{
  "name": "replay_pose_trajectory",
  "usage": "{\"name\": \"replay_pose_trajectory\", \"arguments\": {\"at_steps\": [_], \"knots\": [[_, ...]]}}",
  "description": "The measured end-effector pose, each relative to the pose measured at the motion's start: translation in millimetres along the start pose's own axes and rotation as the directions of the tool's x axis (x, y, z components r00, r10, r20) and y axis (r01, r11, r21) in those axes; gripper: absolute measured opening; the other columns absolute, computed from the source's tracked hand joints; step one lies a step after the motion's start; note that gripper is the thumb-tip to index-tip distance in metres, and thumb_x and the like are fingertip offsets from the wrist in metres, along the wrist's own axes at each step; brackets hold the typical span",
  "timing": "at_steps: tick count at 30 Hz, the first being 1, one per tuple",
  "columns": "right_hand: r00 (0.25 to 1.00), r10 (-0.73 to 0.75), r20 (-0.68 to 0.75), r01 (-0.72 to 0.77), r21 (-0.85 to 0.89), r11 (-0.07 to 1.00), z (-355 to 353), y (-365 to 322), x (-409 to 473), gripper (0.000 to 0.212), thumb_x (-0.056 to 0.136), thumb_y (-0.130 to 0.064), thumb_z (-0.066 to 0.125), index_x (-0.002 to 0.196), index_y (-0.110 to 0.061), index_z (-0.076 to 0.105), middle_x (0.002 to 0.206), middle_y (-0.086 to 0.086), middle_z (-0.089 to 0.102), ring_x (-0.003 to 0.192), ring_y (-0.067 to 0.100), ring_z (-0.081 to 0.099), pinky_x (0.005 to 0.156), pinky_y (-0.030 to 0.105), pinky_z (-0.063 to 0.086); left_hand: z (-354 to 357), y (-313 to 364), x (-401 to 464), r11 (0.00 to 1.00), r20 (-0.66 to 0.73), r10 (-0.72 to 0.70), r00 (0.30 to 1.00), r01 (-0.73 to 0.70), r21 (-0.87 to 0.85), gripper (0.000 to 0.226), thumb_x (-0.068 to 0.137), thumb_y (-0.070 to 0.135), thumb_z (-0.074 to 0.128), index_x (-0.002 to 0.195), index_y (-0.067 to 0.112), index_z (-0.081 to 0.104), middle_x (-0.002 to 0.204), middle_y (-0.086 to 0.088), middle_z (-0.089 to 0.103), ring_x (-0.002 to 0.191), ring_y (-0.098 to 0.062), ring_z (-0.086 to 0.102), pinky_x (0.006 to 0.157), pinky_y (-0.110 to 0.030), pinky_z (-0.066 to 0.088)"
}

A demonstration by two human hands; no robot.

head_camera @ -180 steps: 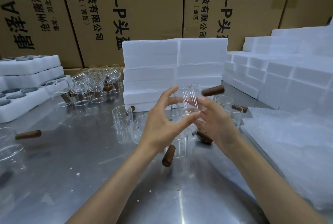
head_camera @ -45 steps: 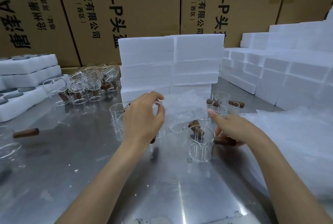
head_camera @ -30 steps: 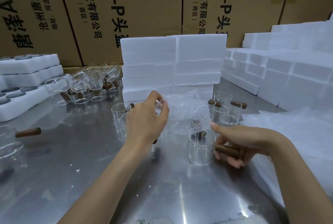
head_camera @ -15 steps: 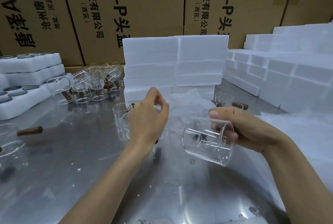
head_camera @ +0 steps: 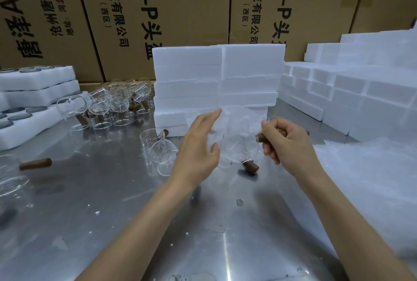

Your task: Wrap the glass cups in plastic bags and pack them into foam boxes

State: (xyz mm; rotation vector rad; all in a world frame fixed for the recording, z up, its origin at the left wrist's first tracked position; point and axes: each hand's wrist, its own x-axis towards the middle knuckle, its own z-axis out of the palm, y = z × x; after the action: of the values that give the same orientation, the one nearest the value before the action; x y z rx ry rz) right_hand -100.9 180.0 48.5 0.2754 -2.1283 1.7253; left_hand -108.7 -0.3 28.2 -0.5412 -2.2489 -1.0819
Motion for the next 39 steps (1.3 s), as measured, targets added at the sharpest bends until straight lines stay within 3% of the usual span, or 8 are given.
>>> {"name": "replay_pose_trajectory", "arguments": {"at_steps": [8, 14, 19, 24, 28, 32, 35, 39], "knots": [[0.999, 0.008, -0.043, -0.008, 0.002, 1.0, 6, 0, -4, 0.031, 0.093, -0.019, 0.056, 0.065, -0.006, 0.052, 0.041, -0.007, 0.054, 0.034, 0.003, 0.042, 0.037, 0.013, 0.034, 5, 5, -3, 0.993, -0.117, 0.115, 0.986, -0.112, 0.038, 0.062, 0.087, -0.013, 0.046, 0.14, 0.021, 0.045, 0.128, 0.006, 0.054, 0.102, 0.005, 0.054, 0.09, -0.005, 0.038], [0.967, 0.202, 0.154, -0.218, 0.091, 0.972, 3, -1, -3, 0.039, 0.092, -0.026, 0.058, 0.053, -0.019, 0.052, 0.041, -0.003, 0.047, 0.032, 0.008, 0.036, 0.035, 0.014, 0.032, 1, 8, 0, 0.991, -0.217, 0.123, 0.968, -0.131, -0.024, 0.043, 0.095, 0.0, 0.052, 0.132, 0.021, 0.055, 0.114, 0.011, 0.063, 0.101, -0.001, 0.058, 0.09, -0.013, 0.045], [0.915, 0.292, 0.279, -0.348, 0.182, 0.919, 2, -1, -2, 0.025, 0.091, -0.03, 0.057, 0.075, -0.011, 0.053, 0.04, -0.004, 0.042, 0.032, 0.005, 0.03, 0.034, 0.014, 0.028, -1, 6, 1, 0.991, -0.183, 0.105, 0.977, -0.119, -0.064, 0.05, 0.092, -0.006, 0.052, 0.132, 0.024, 0.055, 0.113, 0.014, 0.062, 0.101, 0.001, 0.059, 0.088, -0.01, 0.045], [0.948, 0.293, 0.127, -0.318, 0.289, 0.903, 2, -2, -2, 0.03, 0.084, -0.041, 0.065, 0.067, -0.016, 0.064, 0.046, -0.003, 0.055, 0.037, 0.005, 0.045, 0.039, 0.014, 0.04, 2, 9, 0, 0.986, -0.144, 0.137, 0.98, -0.148, -0.075, 0.056, 0.09, -0.011, 0.047, 0.132, 0.025, 0.054, 0.117, 0.011, 0.063, 0.1, 0.004, 0.061, 0.086, -0.012, 0.047], [0.979, 0.203, 0.023, -0.201, 0.275, 0.94, 4, -4, -4, 0.025, 0.087, -0.036, 0.064, 0.082, -0.012, 0.07, 0.061, 0.003, 0.07, 0.051, 0.009, 0.065, 0.047, 0.014, 0.047, 2, 11, -2, 0.985, -0.237, 0.138, 0.962, -0.159, -0.074, 0.049, 0.087, -0.006, 0.05, 0.127, 0.02, 0.058, 0.118, 0.008, 0.066, 0.106, 0.0, 0.062, 0.087, -0.021, 0.052], [0.988, 0.154, -0.005, -0.148, 0.258, 0.955, 10, -3, -8, 0.023, 0.091, -0.032, 0.059, 0.087, -0.012, 0.07, 0.066, 0.003, 0.072, 0.058, 0.009, 0.068, 0.05, 0.014, 0.049, 3, 11, -2, 0.991, -0.236, 0.121, 0.964, -0.129, -0.021, 0.059, 0.081, -0.008, 0.046, 0.131, 0.021, 0.056, 0.126, 0.007, 0.063, 0.116, -0.005, 0.057, 0.091, -0.026, 0.05], [0.967, 0.251, 0.052, -0.25, 0.399, 0.882, 10, -4, -5, 0.024, 0.093, -0.032, 0.056, 0.087, -0.012, 0.069, 0.063, 0.001, 0.071, 0.055, 0.007, 0.066, 0.049, 0.015, 0.05, 4, 8, -2, 0.997, -0.169, 0.059, 0.984, -0.065, -0.031, 0.071, 0.079, -0.014, 0.044, 0.137, 0.027, 0.049, 0.134, 0.011, 0.056, 0.123, -0.004, 0.051, 0.101, -0.02, 0.043], [0.889, 0.426, 0.169, -0.435, 0.601, 0.67, 7, -4, -3, 0.022, 0.092, -0.029, 0.057, 0.081, -0.012, 0.065, 0.058, -0.001, 0.068, 0.049, 0.005, 0.064, 0.045, 0.015, 0.05, 7, 9, -3, 0.989, -0.068, 0.01, 0.998, -0.019, -0.144, 0.08, 0.078, -0.018, 0.042, 0.141, 0.031, 0.04, 0.138, 0.014, 0.049, 0.123, 0.003, 0.046, 0.104, -0.021, 0.041]]}}
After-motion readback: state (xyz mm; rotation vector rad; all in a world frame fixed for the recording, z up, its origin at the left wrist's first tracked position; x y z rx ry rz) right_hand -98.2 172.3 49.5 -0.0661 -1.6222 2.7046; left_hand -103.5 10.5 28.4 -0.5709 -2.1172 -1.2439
